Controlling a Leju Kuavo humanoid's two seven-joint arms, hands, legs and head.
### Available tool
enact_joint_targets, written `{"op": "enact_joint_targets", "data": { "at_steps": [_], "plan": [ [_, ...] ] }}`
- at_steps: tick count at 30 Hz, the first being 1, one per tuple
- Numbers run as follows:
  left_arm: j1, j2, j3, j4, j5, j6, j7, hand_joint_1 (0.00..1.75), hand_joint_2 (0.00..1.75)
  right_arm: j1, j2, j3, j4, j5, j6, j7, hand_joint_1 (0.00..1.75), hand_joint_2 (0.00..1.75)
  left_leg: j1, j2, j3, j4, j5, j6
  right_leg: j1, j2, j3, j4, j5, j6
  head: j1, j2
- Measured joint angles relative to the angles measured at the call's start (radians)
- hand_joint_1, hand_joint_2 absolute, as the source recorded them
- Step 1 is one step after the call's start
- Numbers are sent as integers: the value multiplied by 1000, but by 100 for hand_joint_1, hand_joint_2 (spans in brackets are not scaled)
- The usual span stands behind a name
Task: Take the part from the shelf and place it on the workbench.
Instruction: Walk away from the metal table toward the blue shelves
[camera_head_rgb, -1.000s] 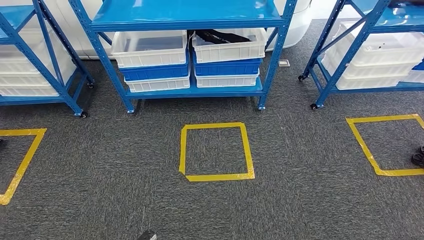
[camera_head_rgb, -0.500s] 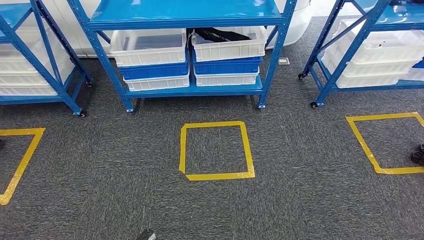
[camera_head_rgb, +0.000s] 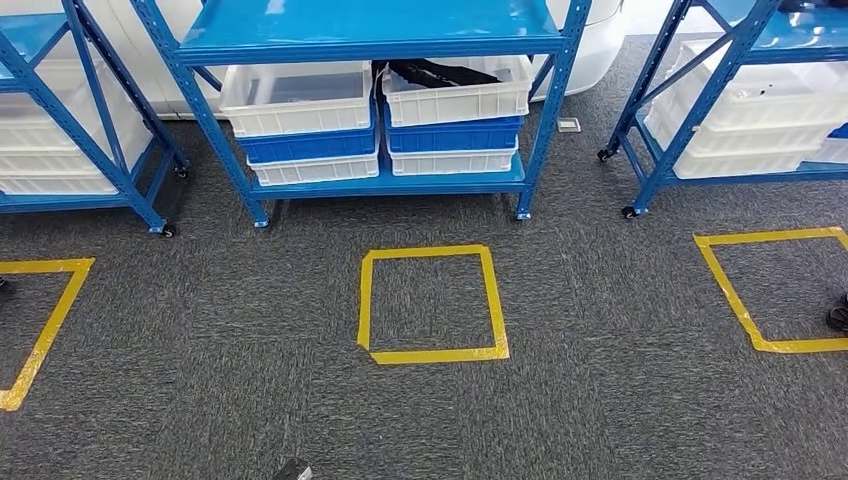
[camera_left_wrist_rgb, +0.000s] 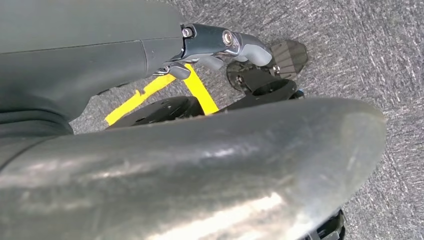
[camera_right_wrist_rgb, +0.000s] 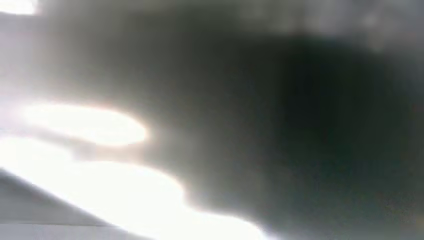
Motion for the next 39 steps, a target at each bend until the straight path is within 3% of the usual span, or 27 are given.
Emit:
{"op": "enact_joint_targets", "data": {
  "at_steps": [2, 4, 6, 7, 8, 9, 11, 13, 16, 18, 21, 22, 23, 25, 27, 29, 32, 33, 36, 37, 38, 39],
  "plan": [
    [0, 0, 0, 0, 0, 0, 1, 0, 0, 0, 0, 0, 0, 1, 0, 0, 0, 0, 4, 24, -19, 51, -31, -7, -4, -6, 12, -2, 1, -12, -4, 0],
    [0, 0, 0, 0, 0, 0, 1, 0, 0, 3, 0, -1, 0, 1, 0, -1, 0, 0, 5, 52, -84, 188, -96, -13, -1, -14, 21, -3, -5, -22, -8, 0],
    [1, 0, 0, 0, 0, -1, 1, 0, 0, 6, 0, -1, 0, 1, 0, -1, 0, 0, 5, 62, -147, 301, -129, -15, 3, -22, 31, -3, -14, -30, -9, 0],
    [2, 0, 0, 0, 0, -1, 2, 0, 0, 7, 0, -1, 0, 1, 0, -1, 0, 0, 5, 63, -150, 298, -113, -13, 5, -24, 38, -2, -19, -30, -9, 0],
    [2, 0, 0, 0, 0, -1, 2, 0, 0, 7, 0, -1, 0, 1, 0, -1, 0, 0, 5, 64, -134, 255, -79, -8, 6, -25, 46, -2, -26, -29, -9, 0],
    [2, 0, 0, 0, 0, -1, 2, 0, 0, 7, 0, -1, 0, 1, 0, -1, 0, 0, 3, 66, -102, 185, -37, -2, 7, -25, 56, -3, -33, -27, -9, 0],
    [1, 1, 0, 0, 0, -2, 3, 0, 0, 7, 1, -1, 0, 1, 0, -1, 0, 0, -4, 73, -41, 69, 5, 10, 11, -27, 67, -4, -48, -18, -9, 0],
    [-1, 1, 0, 0, 0, -2, 4, 0, 0, 5, 2, -1, 1, 1, 0, -1, 0, 0, -12, 75, -21, 32, -2, 19, 15, -31, 74, -5, -56, -5, -10, 0],
    [-1, 2, 0, 0, 0, -3, 5, 0, 0, 4, 2, -1, 1, 1, 0, -1, 0, 0, -9, 63, -7, 17, -7, 34, 12, -30, 84, 11, -63, 14, -10, 0],
    [-1, 2, 0, 0, 0, -4, 5, 0, 0, 4, 2, -2, 1, 1, 0, -1, 0, 0, -4, 57, 5, 12, -10, 42, 10, -21, 34, 95, -97, 14, -5, 0],
    [-1, 1, -1, 0, 0, -4, 5, 0, 0, 5, 2, -2, 1, 1, 0, -1, 0, 0, -5, 50, 13, 12, -22, 48, 7, -14, -98, 279, -151, 17, 0, 0],
    [-1, 1, -1, 0, 0, -5, 5, 0, 0, 6, 2, -2, 1, 1, 0, -1, 0, 0, -4, 46, 18, 12, -27, 47, 6, -14, -120, 289, -143, 25, 1, 0],
    [0, 0, -1, 0, 0, -5, 5, 0, 0, 8, 2, -3, 1, 1, 0, 0, 0, 0, -4, 42, 25, 12, -32, 45, 5, -14, -119, 256, -116, 35, 1, 0],
    [0, 0, -1, 0, 0, -5, 5, 0, 0, 11, 0, -3, 1, 1, 0, 0, 0, 0, -3, 35, 42, 12, -44, 38, 3, -13, -81, 118, -29, 50, 2, 0],
    [-1, -1, -1, 0, 0, -5, 5, 0, 0, 9, 0, -3, 2, 1, 0, 1, 0, 0, -6, 32, 51, 11, -54, 27, 7, -12, -53, 23, 15, 34, 3, 0],
    [0, -1, -1, 0, 0, -6, 6, 0, 0, 7, -1, -4, 2, 1, 0, 0, 0, 0, -8, 32, 54, 14, -57, 15, 11, -11, -52, 9, 15, 6, 1, 0],
    [1, -1, -1, 0, 1, -6, 6, 0, 0, 9, -1, -4, 2, 1, 0, 0, 0, 0, -6, 43, 46, 53, -76, 0, 2, -12, -21, 5, 23, -14, -4, 0],
    [0, -1, -1, 0, 2, -6, 7, 0, 0, 9, -1, -4, 2, 1, 0, 0, 0, 0, -5, 50, 24, 100, -94, -4, 0, -13, -10, 4, 20, -18, -6, 0],
    [1, -1, -1, 0, 3, -6, 7, 0, 0, 9, 0, -4, 2, 1, 0, 0, 0, 0, -2, 60, -87, 279, -157, -13, 3, -13, 3, 4, 8, -30, -10, 0],
    [2, -1, -1, 0, 3, -6, 7, 0, 0, 10, 0, -4, 2, 1, 0, 0, 0, 0, -2, 61, -107, 296, -156, -14, 4, -12, 9, 4, 2, -30, -11, 0],
    [3, -1, -1, 0, 3, -6, 8, 0, 0, 11, 0, -4, 2, 1, 0, 0, 0, 0, -1, 61, -109, 275, -133, -13, 5, -12, 17, 4, -4, -29, -11, 0],
    [3, -1, -1, 0, 3, -6, 8, 0, 0, 12, 0, -4, 2, 1, 0, 0, 0, 0, -1, 62, -93, 221, -91, -10, 5, -11, 27, 4, -11, -27, -11, 0]
  ]
}}
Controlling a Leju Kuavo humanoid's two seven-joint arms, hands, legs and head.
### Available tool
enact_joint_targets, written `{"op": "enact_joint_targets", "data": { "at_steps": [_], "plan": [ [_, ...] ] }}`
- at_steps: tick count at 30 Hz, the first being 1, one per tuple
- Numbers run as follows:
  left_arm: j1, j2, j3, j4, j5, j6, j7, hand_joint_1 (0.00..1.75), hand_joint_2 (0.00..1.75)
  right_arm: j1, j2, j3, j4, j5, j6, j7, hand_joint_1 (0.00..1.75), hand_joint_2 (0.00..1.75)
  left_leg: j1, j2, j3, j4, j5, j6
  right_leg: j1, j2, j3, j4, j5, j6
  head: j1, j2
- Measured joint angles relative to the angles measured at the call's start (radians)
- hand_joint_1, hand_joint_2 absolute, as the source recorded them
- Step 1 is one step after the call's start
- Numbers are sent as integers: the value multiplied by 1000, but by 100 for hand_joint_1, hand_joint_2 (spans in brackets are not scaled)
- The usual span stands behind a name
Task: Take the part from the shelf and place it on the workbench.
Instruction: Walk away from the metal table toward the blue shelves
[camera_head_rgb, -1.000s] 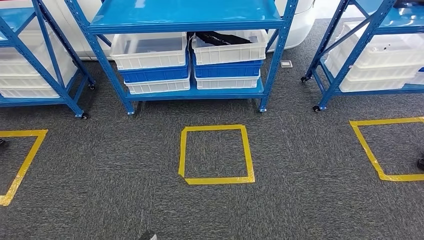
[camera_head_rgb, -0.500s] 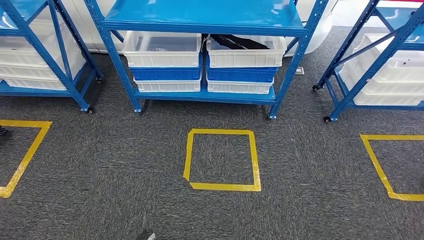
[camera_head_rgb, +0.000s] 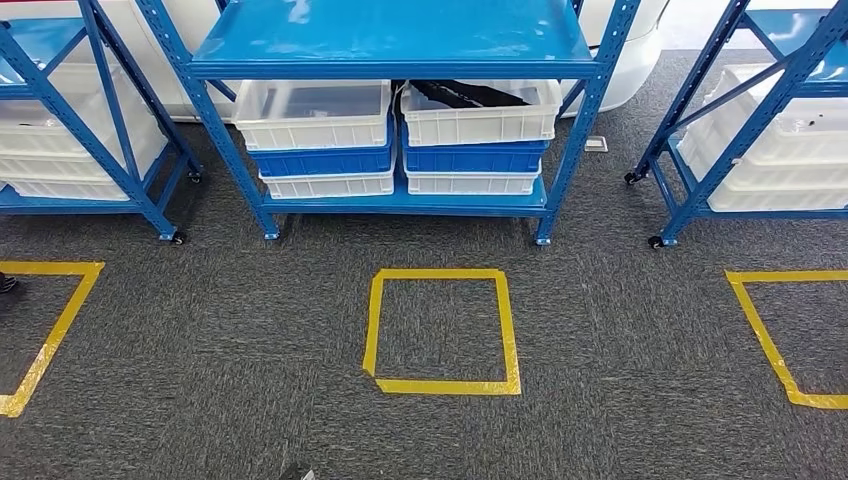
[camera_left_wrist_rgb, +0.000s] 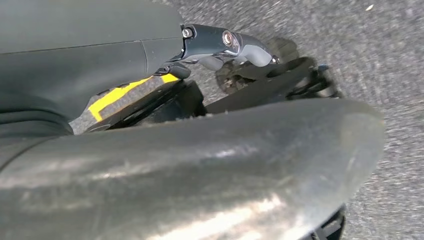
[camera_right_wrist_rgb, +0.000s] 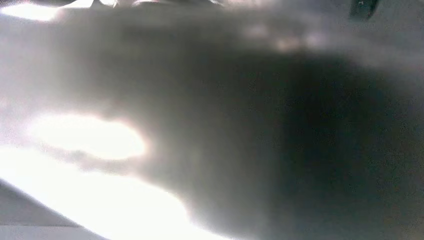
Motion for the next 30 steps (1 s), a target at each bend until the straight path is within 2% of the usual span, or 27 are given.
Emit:
{"op": "enact_joint_targets", "data": {
  "at_steps": [1, 2, 3, 5, 6, 8, 9, 11, 12, 13, 14, 15, 16, 17, 18, 19, 21, 23, 24, 27, 28, 29, 30],
  "plan": [
    [0, 0, 0, 0, 0, 0, 0, 0, 0, 0, 0, 0, 0, 0, 0, 0, 0, 0, -1, 1, 27, -68, 43, 4, 0, 0, 7, -1, -7, 3, -1, 0],
    [-1, 0, 0, 0, 0, 0, 0, 0, 0, 0, 1, 0, 0, 0, 0, 0, 0, 0, -4, 4, 49, -128, 62, 8, 1, 1, 14, -1, -14, 8, -1, 0],
    [-2, 0, 0, 0, 0, 0, 0, 0, 0, -2, 1, 0, 0, 1, 0, 0, 0, 0, -7, 5, 64, -167, 69, 14, 3, 0, 17, -2, -20, 13, -2, 0],
    [-3, 0, 0, 0, 0, 0, 0, 0, 0, -4, 1, -1, 1, 2, 0, 0, 0, 0, -14, 4, 71, -191, 58, 29, 6, 0, 27, 2, -23, 29, -3, 0],
    [-3, 0, 0, 0, 0, 0, 0, 0, 0, -5, 1, -1, 1, 2, 0, -1, 0, 0, -13, 3, 80, -195, 65, 38, 7, -1, 31, 4, -24, 37, -4, 0],
    [-3, 0, 0, 0, 1, 0, 0, 0, 0, -6, 1, -1, 1, 3, 0, -1, 0, 0, -9, 1, 99, -203, 69, 50, 5, -1, 24, 32, -40, 44, -2, 0],
    [-4, 0, 0, 0, 2, 0, -1, 0, 0, -7, 0, -1, 1, 3, 0, -1, 0, 0, -7, -1, 108, -206, 68, 54, 4, 0, 2, 71, -58, 43, 1, 0],
    [-6, 0, 0, 0, 2, 0, -1, 0, 0, -8, 0, -1, 1, 3, 0, -1, 0, 0, -7, -2, 113, -207, 62, 59, 3, 0, -80, 200, -108, 39, 7, 0],
    [-5, 0, 0, 0, 3, 0, -1, 0, 0, -8, 0, -1, 1, 3, 0, -1, 0, 0, -7, -3, 115, -207, 58, 60, 2, 0, -123, 258, -125, 40, 8, 0],
    [-4, 0, 0, 0, 3, 0, -1, 0, 0, -7, 0, -1, 1, 3, 0, -1, 0, 0, -8, -6, 120, -207, 52, 60, 2, 0, -154, 288, -129, 44, 8, 0],
    [-4, 0, 0, 0, 3, 0, -1, 0, 0, -5, 0, -1, 1, 3, 0, -1, 0, 0, -8, -8, 127, -207, 47, 60, 2, 0, -165, 278, -112, 53, 9, 0],
    [-4, -1, 0, 0, 3, 0, -1, 0, 0, -4, 0, -1, 1, 3, 0, -1, 0, 0, -8, -11, 136, -207, 40, 58, 3, 0, -156, 228, -76, 63, 9, 0],
    [-4, -1, 0, 0, 3, 0, -1, 0, 0, -2, 0, -2, 1, 3, -1, -1, 0, 0, -8, -13, 146, -207, 32, 55, 3, 0, -136, 152, -28, 70, 10, 0],
    [-4, -1, 0, 0, 3, 0, -1, 0, 0, -1, 0, -2, 1, 3, -1, -1, 0, 0, -9, -15, 156, -207, 25, 51, 5, -1, -116, 85, 6, 69, 11, 0],
    [-5, -1, 0, 0, 3, 0, -1, 0, 0, -3, 0, -2, 1, 3, -1, -1, 0, 0, -11, -15, 161, -207, 18, 46, 7, -2, -99, 37, 26, 60, 11, 0],
    [-5, -2, 0, 0, 3, -1, 0, 0, 0, -4, 0, -2, 1, 3, -1, -1, 0, 0, -12, -15, 165, -207, 13, 40, 10, -2, -91, 13, 35, 47, 11, 0],
    [-5, -2, 0, -1, 3, -1, 0, 0, 0, -6, 0, -2, 1, 3, -1, -1, 0, 0, -14, -14, 169, -203, 9, 29, 11, -1, -82, 8, 33, 25, 9, 0],
    [-4, -2, 0, -1, 3, -1, 0, 0, 0, -3, -1, -3, 1, 3, -2, -1, 0, 0, -12, -11, 168, -181, -4, 19, 4, 0, -64, 3, 36, 13, 8, 0],
    [-5, -2, 0, -1, 3, -1, 0, 0, 0, -3, -1, -3, 1, 3, -2, -1, 0, 0, -10, -7, 148, -140, -24, 13, 2, 0, -52, 2, 33, 6, 7, 0],
    [-4, -2, 0, -1, 3, -1, 0, 0, 0, -5, 0, -4, 1, 3, -2, -2, 0, 0, -6, -2, 40, 38, -91, 0, 1, 0, -33, 1, 19, -3, 3, 0],
    [-3, -2, 0, -1, 3, -1, 0, 0, 0, -4, 0, -4, 1, 3, -2, -2, 0, 0, -6, -2, 14, 63, -91, -1, 1, 1, -27, 1, 13, -3, 3, 0],
    [-3, -2, 0, -1, 3, -1, 0, 0, 0, -4, 0, -4, 1, 3, -2, -2, 0, 0, -5, -2, 4, 57, -72, -1, 1, 2, -19, 1, 7, -1, 2, 0],
    [-2, -1, 0, -1, 3, -1, 0, 0, 0, -2, 0, -4, 1, 3, -2, -2, 0, 0, -5, -1, 8, 20, -33, 1, 1, 2, -7, 1, -2, 0, 2, 0]
  ]
}}
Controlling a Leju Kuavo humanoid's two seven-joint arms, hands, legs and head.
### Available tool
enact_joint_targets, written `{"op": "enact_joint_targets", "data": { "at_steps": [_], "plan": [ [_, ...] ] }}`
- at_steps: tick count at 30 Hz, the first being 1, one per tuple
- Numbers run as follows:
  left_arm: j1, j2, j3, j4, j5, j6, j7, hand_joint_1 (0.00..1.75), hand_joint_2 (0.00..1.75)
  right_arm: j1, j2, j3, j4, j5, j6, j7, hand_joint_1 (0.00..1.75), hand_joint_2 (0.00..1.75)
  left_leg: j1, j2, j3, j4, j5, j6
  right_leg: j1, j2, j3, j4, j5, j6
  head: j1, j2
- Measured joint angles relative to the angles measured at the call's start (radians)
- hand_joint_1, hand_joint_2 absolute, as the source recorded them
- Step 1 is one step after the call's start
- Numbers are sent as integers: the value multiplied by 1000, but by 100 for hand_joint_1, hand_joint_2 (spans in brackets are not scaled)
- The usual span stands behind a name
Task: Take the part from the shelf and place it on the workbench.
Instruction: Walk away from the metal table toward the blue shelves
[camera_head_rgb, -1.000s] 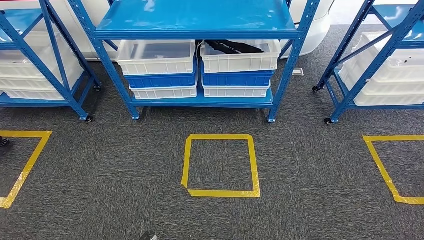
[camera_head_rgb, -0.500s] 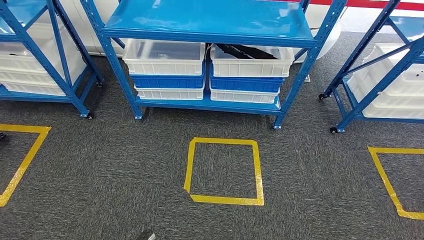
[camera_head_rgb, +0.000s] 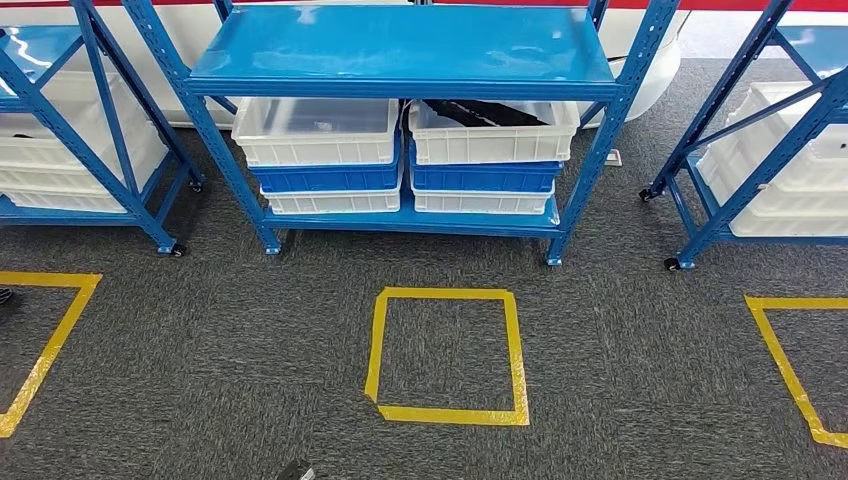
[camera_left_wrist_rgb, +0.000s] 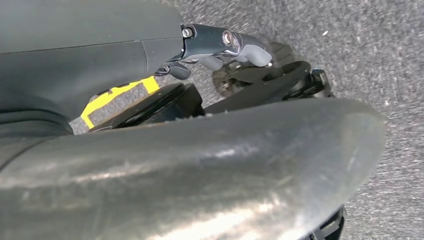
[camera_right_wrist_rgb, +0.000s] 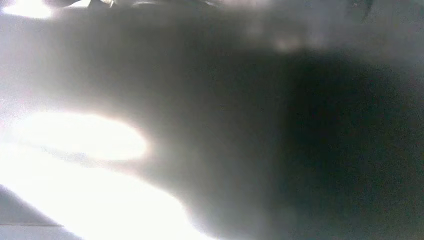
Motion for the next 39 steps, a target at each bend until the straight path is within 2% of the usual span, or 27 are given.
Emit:
{"op": "enact_joint_targets", "data": {
  "at_steps": [1, 2, 3, 6, 8, 10, 12, 13, 14, 15, 16, 17, 19, 20, 21, 23, 24, 26, 28, 30, 31, 32, 34, 35, 36, 37, 39],
  "plan": [
    [0, 0, 0, 0, 0, 0, 0, 0, 0, 1, 0, 0, 0, 0, 0, 0, 0, 0, 0, 1, 16, -63, 51, 3, 0, 0, 11, 0, -10, 3, 0, 0],
    [0, 0, 0, 0, 0, 0, 0, 0, 0, 2, 1, 0, 0, 0, 0, 0, 0, 0, 0, 3, 36, -120, 88, 5, 0, 1, 20, -1, -19, 7, 0, 0],
    [0, 1, 0, 0, 0, 0, 0, 0, 0, 1, 1, 0, 0, 0, 0, 0, 0, 0, -2, 4, 51, -168, 100, 8, 2, 1, 29, -1, -26, 11, 0, 0],
    [-1, 1, 0, 0, 1, 0, 0, 0, 0, -3, 1, 0, 0, 1, 0, 0, 0, 0, -9, 5, 65, -203, 79, 27, 7, 0, 42, 1, -36, 32, -1, 0],
    [0, 1, 0, 0, 1, 1, 0, 0, 0, -4, 0, 0, 0, 1, -1, -1, 0, 0, -6, 4, 89, -213, 86, 44, 6, -1, 46, 20, -42, 45, 1, 0],
    [-2, 1, 0, 0, 1, 1, 0, 0, 0, -5, 0, 0, 0, 2, -1, -1, 0, 0, -2, 2, 112, -218, 81, 54, 4, -1, -1, 100, -62, 50, 5, 0],
    [-3, 0, 0, 0, 1, 0, 0, 0, 0, -6, 0, 0, 0, 2, -1, -1, 0, 0, -3, 0, 121, -219, 69, 58, 4, -1, -93, 228, -99, 45, 10, 0],
    [-2, 0, 0, 0, 1, 0, 0, 0, 0, -6, 0, 0, 0, 3, -1, -1, 0, 0, -4, -2, 126, -219, 62, 58, 5, -1, -133, 273, -114, 44, 11, 0],
    [-1, 0, 0, 0, 1, 0, 0, 0, 0, -4, 0, 0, 0, 3, -1, -1, 0, 0, -4, -4, 138, -219, 51, 58, 5, -1, -164, 287, -114, 46, 11, 0],
    [-1, 0, 0, 0, 1, 0, 0, 0, 0, -1, 0, 0, 0, 3, -1, -1, 0, 0, -5, -7, 152, -219, 40, 57, 6, -1, -174, 261, -95, 51, 12, 0],
    [0, 0, 0, 0, 1, 0, 0, 0, 0, 1, 0, 0, 0, 3, -1, -1, 0, 0, -5, -9, 168, -219, 28, 56, 7, -1, -168, 202, -57, 58, 12, 0],
    [0, 0, 0, 0, 1, 0, 0, 0, 0, 4, -1, 0, 0, 3, -1, -1, 0, 0, -6, -12, 184, -219, 14, 53, 10, -2, -156, 132, -4, 64, 13, 0],
    [-1, 0, 0, 0, 1, 0, 1, 0, 0, 4, -1, 0, 1, 3, -1, -1, 0, 0, -9, -12, 202, -222, -8, 44, 16, -5, -134, 47, 52, 50, 12, 0],
    [-1, 0, 0, 1, 1, 0, 1, 0, 0, 4, -1, 0, 1, 3, -1, -1, 0, 0, -10, -12, 211, -223, -14, 38, 19, -5, -129, 33, 60, 39, 12, 0],
    [-2, -1, 0, 0, 1, 1, 2, 0, 0, 2, 0, 0, 1, 4, -1, -1, 0, 0, -11, -12, 217, -225, -16, 32, 20, -5, -122, 29, 54, 26, 11, 0],
    [-3, -1, 0, -1, 1, 1, 4, 0, 0, 3, 0, 0, 1, 5, -1, -1, 0, 0, -12, -10, 226, -209, -13, 24, 14, -2, -98, 19, 54, 10, 11, 0],
    [-3, 0, 0, -1, 1, 1, 4, 0, 0, 4, 0, 0, 1, 5, -1, -1, 0, 0, -11, -8, 217, -186, -12, 20, 11, -2, -81, 15, 51, 2, 10, 0],
    [-4, 0, 0, -2, 2, 1, 5, 0, 0, 3, -1, 0, 1, 5, -2, -1, 0, 0, -9, -4, 161, -89, -20, 11, 7, -1, -54, 9, 38, -9, 5, 0],
    [-5, 0, 0, -2, 3, 1, 6, 0, 0, 1, -1, 0, 1, 5, -2, -1, 0, 0, -5, -2, 77, 17, -63, 2, 7, 1, -34, 8, 21, -13, 2, 0],
    [-2, 0, 0, -2, 3, 1, 7, 0, 0, 2, -1, 0, 1, 5, -2, 0, 0, 0, -3, -1, 16, 56, -106, -3, 7, 5, -9, 8, 0, -12, 1, 0],
    [-1, 0, 0, -2, 3, 1, 7, 0, 0, 4, 0, 0, 1, 5, -2, 0, 0, 0, -3, -1, 1, 40, -104, -3, 7, 7, 7, 7, -12, -11, 1, 0],
    [-1, 0, 0, -2, 3, 1, 7, 0, 0, 5, 0, 0, 1, 5, -2, 0, 0, 0, -3, 0, -3, 1, -79, -1, 7, 8, 24, 7, -24, -10, 1, 0],
    [1, 0, 0, -1, 3, 1, 8, 0, 0, 6, 1, 0, 1, 6, -1, 0, 0, 0, -6, 1, 5, -105, 27, 10, 8, 9, 50, 7, -48, -6, 1, 0],
    [1, 1, 0, 0, 3, 2, 8, 0, 0, 5, 2, 0, 2, 6, -1, 0, 0, 0, -8, 1, 10, -144, 69, 17, 10, 10, 59, 5, -60, -2, 0, 0],
    [2, 1, 0, 0, 3, 2, 8, 0, 0, 4, 3, 0, 3, 6, -1, 0, 0, 0, -11, 1, 15, -168, 96, 24, 12, 12, 67, 2, -72, 3, 0, 0],
    [2, 1, 0, 0, 3, 2, 9, 0, 0, 3, 3, 0, 3, 6, -1, 0, 0, 0, -14, 1, 19, -182, 105, 29, 14, 13, 82, 1, -77, 9, -1, 0],
    [0, 1, -1, 0, 3, 2, 10, 0, 0, 1, 4, 0, 3, 6, -2, 0, 0, 0, -15, -1, 38, -193, 102, 41, 17, 14, 108, -1, -76, 24, -2, 0]
  ]
}}
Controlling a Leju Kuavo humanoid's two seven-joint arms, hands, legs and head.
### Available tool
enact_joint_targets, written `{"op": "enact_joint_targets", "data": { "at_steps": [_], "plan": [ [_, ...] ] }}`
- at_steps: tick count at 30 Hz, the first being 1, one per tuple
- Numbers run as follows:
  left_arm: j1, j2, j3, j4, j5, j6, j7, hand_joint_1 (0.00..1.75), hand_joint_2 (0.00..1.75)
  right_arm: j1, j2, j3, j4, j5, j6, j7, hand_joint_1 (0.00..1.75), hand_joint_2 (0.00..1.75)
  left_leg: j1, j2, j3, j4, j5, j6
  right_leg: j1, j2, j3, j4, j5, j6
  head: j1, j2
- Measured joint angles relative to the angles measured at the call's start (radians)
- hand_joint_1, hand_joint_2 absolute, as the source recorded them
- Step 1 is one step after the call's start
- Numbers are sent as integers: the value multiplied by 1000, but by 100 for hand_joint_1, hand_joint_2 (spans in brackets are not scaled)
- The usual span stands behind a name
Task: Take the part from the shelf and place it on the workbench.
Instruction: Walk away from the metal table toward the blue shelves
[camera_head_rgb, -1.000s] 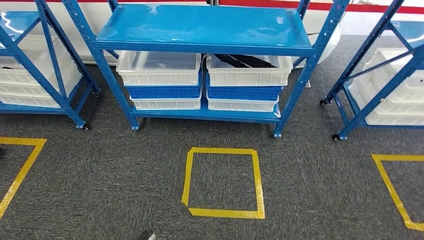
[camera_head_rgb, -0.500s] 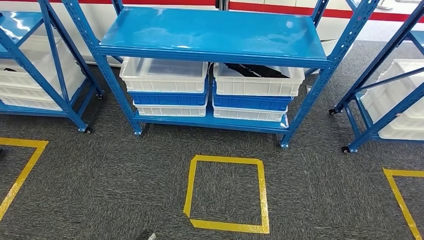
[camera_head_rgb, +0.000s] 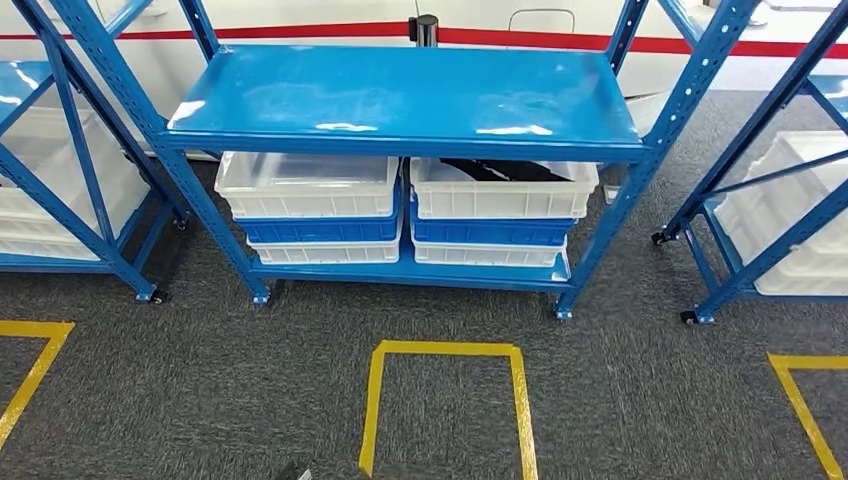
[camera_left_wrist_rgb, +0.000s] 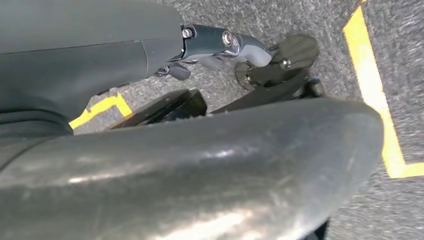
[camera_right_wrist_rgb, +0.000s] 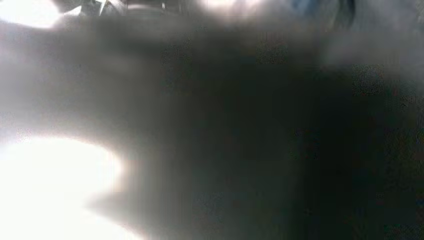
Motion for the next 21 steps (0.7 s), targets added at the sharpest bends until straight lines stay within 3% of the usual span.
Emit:
{"op": "enact_joint_targets", "data": {
  "at_steps": [1, 3, 5, 7, 9, 10, 12, 13, 14, 16, 18, 20, 21],
  "plan": [
    [-1, 0, 0, 0, 0, 0, 0, 0, 0, -1, 0, 0, 0, 1, 0, 0, 0, 0, 2, -1, 15, -9, 2, 7, 0, -1, 8, 7, 2, 6, -1, 0],
    [-3, 0, 0, -1, 1, 0, 0, 0, 0, -2, -1, 0, 0, 2, 0, 0, 0, 0, 8, -1, 47, -18, 3, 18, -2, -3, -19, 63, -6, 8, 4, 0],
    [-5, 0, 0, -1, 1, 0, 0, 0, 0, -4, -2, 0, 0, 2, 0, 0, 0, 0, 12, 0, 66, -25, -5, 23, -4, -4, -95, 175, -31, 5, 8, 0],
    [-6, 0, 0, -1, 1, 0, -1, 0, 0, -5, -2, 0, 0, 2, 0, 0, 0, 0, 13, -2, 78, -27, -18, 23, -8, -5, -179, 263, -76, 5, 10, 0],
    [-5, -1, 0, -1, 2, 0, 0, 0, 0, -4, -2, 0, 0, 2, 0, -1, 0, 0, 15, -7, 95, -28, -34, 21, -12, -6, -224, 263, -94, 17, 10, 0],
    [-4, -1, 0, -1, 3, 0, 0, 0, 0, -2, -3, 0, 0, 2, 0, -1, 0, 0, 16, -9, 107, -28, -44, 18, -15, -6, -226, 222, -70, 29, 10, 0],
    [-4, -2, 0, -1, 6, 0, 0, 0, 0, 1, -4, 0, 0, 2, 0, -1, 0, 0, 16, -13, 125, -27, -64, 9, -18, -12, -210, 100, 23, 52, 11, 0],
    [-4, -2, 0, -1, 6, 0, 0, 0, 0, 0, -3, 0, 0, 2, 0, -1, 0, 0, 16, -14, 133, -28, -75, 2, -17, -20, -200, 56, 57, 49, 12, 0],
    [-4, -1, 0, -1, 7, 1, 0, 0, 0, -2, -3, 0, 0, 3, 0, -1, 0, 0, 14, -13, 138, -32, -86, -5, -15, -26, -193, 32, 75, 39, 12, 0],
    [-5, -1, 0, -1, 7, 1, 0, 0, 0, -5, -4, 0, 0, 3, 0, -1, 0, 0, 13, -10, 154, -26, -88, -20, -14, -27, -179, 22, 76, 8, 11, 0],
    [-5, -2, 0, -1, 8, 1, 0, 0, 0, -3, -5, 0, 0, 3, 0, -1, 0, 0, 14, -4, 161, 4, -90, -30, -19, -21, -153, 15, 88, -11, 8, 0],
    [-7, -2, 0, -2, 8, 1, 0, 0, 0, -1, -5, 0, 0, 4, 0, -1, 0, 0, 16, 2, 120, 83, -118, -37, -20, -20, -132, 15, 87, -24, 4, 0],
    [-7, -2, 0, -2, 9, 1, 0, 0, 0, -1, -5, 0, 0, 4, 0, -1, 0, 0, 17, 3, 80, 143, -142, -39, -19, -20, -125, 15, 81, -27, 2, 0]
  ]
}}
